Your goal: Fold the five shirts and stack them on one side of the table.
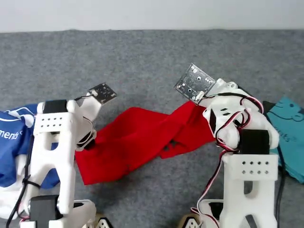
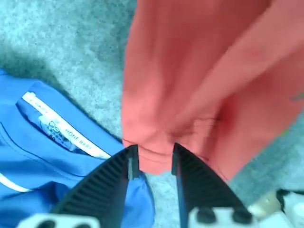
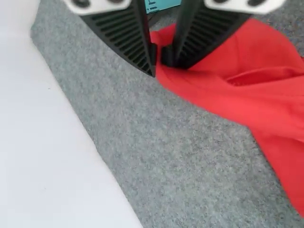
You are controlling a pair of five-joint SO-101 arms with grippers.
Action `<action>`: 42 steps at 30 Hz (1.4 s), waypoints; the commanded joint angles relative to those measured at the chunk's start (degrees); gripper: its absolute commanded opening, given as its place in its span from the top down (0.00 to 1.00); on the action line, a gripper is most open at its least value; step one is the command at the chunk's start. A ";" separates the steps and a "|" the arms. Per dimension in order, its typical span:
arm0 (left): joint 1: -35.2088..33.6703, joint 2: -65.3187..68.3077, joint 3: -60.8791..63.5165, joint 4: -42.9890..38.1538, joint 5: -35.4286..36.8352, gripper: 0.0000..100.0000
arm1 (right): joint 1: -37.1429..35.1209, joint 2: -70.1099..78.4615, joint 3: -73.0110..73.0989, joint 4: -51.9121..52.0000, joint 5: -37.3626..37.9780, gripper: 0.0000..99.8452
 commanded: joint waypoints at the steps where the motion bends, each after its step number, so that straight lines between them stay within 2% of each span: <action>1: 3.08 -0.70 -6.37 5.80 0.53 0.88 | 0.13 1.80 -0.88 -1.27 -0.53 0.99; 7: 7.12 -0.18 -7.08 8.26 1.58 0.87 | -0.04 2.86 -0.88 -1.36 -0.62 0.99; 16: 3.60 0.35 -0.84 -3.16 2.90 0.83 | 0.13 3.03 -0.88 -1.36 -0.62 0.99; 30: 1.23 18.55 -6.55 -6.24 2.55 0.83 | 0.22 3.38 -0.88 -1.36 -0.35 0.99; 38: 1.76 19.25 -6.55 -7.12 2.46 0.98 | 0.22 2.86 -0.88 -1.27 -0.53 0.99; 42: 1.58 15.21 -6.64 -5.45 2.55 0.99 | 0.57 2.68 -1.14 -0.84 -0.53 0.99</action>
